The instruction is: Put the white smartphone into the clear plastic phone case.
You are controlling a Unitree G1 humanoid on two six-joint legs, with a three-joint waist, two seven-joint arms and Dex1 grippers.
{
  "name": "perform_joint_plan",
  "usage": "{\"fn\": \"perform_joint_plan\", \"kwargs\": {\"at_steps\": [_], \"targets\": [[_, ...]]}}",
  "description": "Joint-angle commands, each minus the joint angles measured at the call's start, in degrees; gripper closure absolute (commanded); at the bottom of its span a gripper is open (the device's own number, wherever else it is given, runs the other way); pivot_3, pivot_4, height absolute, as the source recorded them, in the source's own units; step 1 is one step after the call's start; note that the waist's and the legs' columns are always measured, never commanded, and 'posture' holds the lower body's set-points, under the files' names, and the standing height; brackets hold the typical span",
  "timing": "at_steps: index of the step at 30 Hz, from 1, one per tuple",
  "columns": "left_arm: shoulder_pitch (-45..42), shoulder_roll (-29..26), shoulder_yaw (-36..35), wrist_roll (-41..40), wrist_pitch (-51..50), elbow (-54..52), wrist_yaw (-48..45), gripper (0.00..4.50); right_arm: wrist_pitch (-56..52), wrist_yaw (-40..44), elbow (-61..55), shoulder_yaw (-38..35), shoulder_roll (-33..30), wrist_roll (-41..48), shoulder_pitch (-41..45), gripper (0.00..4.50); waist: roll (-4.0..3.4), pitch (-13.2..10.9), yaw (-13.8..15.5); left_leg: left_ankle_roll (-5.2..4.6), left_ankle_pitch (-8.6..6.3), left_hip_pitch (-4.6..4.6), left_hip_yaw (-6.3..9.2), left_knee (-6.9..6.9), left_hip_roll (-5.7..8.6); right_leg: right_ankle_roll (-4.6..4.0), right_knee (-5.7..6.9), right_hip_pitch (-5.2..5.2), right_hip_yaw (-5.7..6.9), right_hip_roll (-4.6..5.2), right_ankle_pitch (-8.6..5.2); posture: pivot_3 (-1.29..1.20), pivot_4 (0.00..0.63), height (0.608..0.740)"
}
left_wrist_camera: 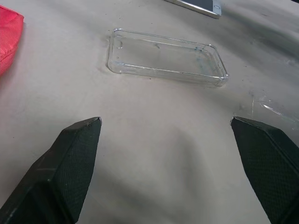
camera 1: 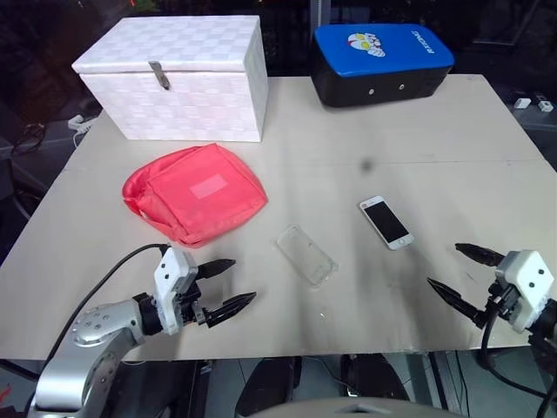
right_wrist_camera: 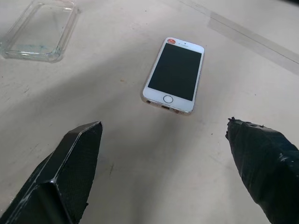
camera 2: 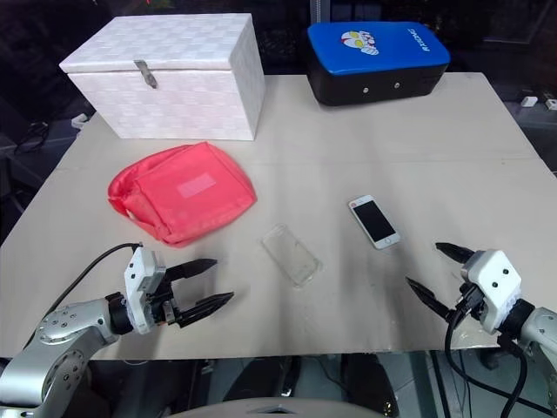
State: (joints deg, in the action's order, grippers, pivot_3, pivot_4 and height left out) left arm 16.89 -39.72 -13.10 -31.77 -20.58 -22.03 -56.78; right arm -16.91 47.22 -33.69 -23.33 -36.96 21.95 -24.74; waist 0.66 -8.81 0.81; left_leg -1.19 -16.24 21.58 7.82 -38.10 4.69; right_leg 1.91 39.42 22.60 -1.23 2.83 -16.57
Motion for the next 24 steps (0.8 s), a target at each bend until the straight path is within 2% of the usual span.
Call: {"fn": "perform_joint_plan", "kwargs": {"at_steps": [1,7,12,16,21,23,24], "targets": [[-3.6,-1.0,-0.4,-1.7,-0.5,-2.4,-0.2,0.00,-0.1,-1.1,-3.4,-1.1,0.4,2.6,0.9,0.02,-0.01,0.0,0.0,0.00,0.00,0.00,0.00,0.00,0.00,0.00,0.00,0.00,0.00,0.00,0.00,0.00,0.150,0.740],[-17.9,-2.6,6.0,-0.4,-0.9,2.1,-5.0,0.00,-3.8,-1.2,-11.1,2.8,-1.1,8.1,4.3,0.02,-0.11,0.0,0.0,0.02,0.01,0.09,0.18,-0.08,0.01,0.00,-0.01,-0.02,0.22,0.00,0.01,0.00,0.150,0.740],[-25.9,-4.9,14.8,5.0,4.3,10.6,-15.5,0.00,-5.4,3.3,-15.5,3.9,-5.3,11.7,1.3,0.02,-0.13,0.0,-0.3,0.20,0.11,0.16,0.16,0.05,0.02,0.01,-0.29,0.04,0.20,-0.02,0.02,0.00,0.150,0.740],[-34.6,-2.2,23.4,14.0,17.1,24.2,-22.2,0.00,-3.7,4.0,-15.9,3.5,-6.1,10.0,-1.9,0.02,-0.11,0.0,0.1,0.18,0.10,0.22,0.26,0.02,0.04,0.06,-0.49,-0.06,0.37,-0.01,0.06,0.00,0.150,0.740],[-42.8,3.8,29.0,21.4,32.7,42.8,-26.2,0.00,-2.6,2.0,-17.1,3.8,-4.1,8.9,-4.6,0.02,-0.09,0.0,0.0,0.15,0.09,0.25,0.28,-0.02,0.08,0.11,-0.50,-0.07,0.35,0.01,0.09,0.00,0.150,0.740],[-45.8,6.8,30.5,23.5,35.7,49.0,-26.2,0.00,-1.9,0.8,-17.8,4.8,-3.0,7.4,-5.6,0.02,-0.09,0.1,0.0,0.15,0.09,0.24,0.30,-0.09,0.08,0.12,-0.46,-0.09,0.37,0.00,0.09,0.00,0.150,0.740],[-46.9,7.6,31.2,24.5,36.3,51.0,-26.1,0.24,-1.7,0.2,-18.2,5.2,-2.6,6.9,-6.2,0.00,-0.08,0.1,0.0,0.15,0.09,0.23,0.30,-0.11,0.09,0.12,-0.44,-0.10,0.38,0.00,0.10,0.00,0.150,0.740]]}}
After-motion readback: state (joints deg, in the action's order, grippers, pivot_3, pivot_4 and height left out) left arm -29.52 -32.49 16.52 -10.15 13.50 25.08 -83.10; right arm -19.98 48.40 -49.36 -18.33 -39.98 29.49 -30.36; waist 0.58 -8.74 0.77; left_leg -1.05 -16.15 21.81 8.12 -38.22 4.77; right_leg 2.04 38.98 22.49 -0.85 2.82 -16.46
